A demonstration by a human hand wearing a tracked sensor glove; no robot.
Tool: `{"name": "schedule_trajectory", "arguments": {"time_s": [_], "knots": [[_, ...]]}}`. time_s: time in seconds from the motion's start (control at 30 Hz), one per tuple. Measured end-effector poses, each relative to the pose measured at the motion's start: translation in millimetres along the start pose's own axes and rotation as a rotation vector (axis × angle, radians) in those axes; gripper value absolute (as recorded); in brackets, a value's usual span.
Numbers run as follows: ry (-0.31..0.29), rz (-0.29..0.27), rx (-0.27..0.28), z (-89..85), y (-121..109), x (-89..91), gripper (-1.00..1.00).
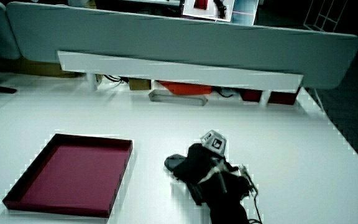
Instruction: Place mouse on desk
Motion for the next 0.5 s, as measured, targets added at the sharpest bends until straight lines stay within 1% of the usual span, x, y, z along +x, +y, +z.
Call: {"name": "schedule_trajectory", "arguments": {"time_s": [0.03, 0.07, 0.1, 0.17, 0.2, 0.23, 0.27, 0.3, 0.33, 0.4, 0.43, 0.47, 0.5], "knots": [[-0.012, -0.021, -0.012, -2.0, 2.3, 4.4, -0.52], [-0.008, -0.024, -0.022, -2.1, 1.0, 5.4, -0.57], [-0.021, -0.026, -0.022, -1.9, -0.7, 5.8, -0.61], [-0.018, 0.004, -0.003, 4.0, -11.7, -2.2, -0.70], [-0.036, 0.007, 0.014, 6.3, -15.6, -5.4, -0.74], [-0.060, 0.025, 0.026, 10.2, -23.3, -13.5, -0.78], [-0.064, 0.039, 0.027, 13.1, -29.6, -18.9, -0.83], [-0.079, 0.065, 0.035, 17.3, -39.0, -28.1, -0.87], [-0.086, 0.078, 0.024, 18.7, -45.5, -34.0, -0.91], [-0.143, 0.114, 0.031, 20.2, -61.7, -48.6, -1.00], [-0.146, 0.136, 0.023, 19.5, -70.0, -55.1, -1.00], [-0.182, 0.177, -0.001, 22.5, -84.5, -69.6, -1.00], [-0.218, 0.212, 0.040, 18.7, -91.9, -74.6, -1.00]]}}
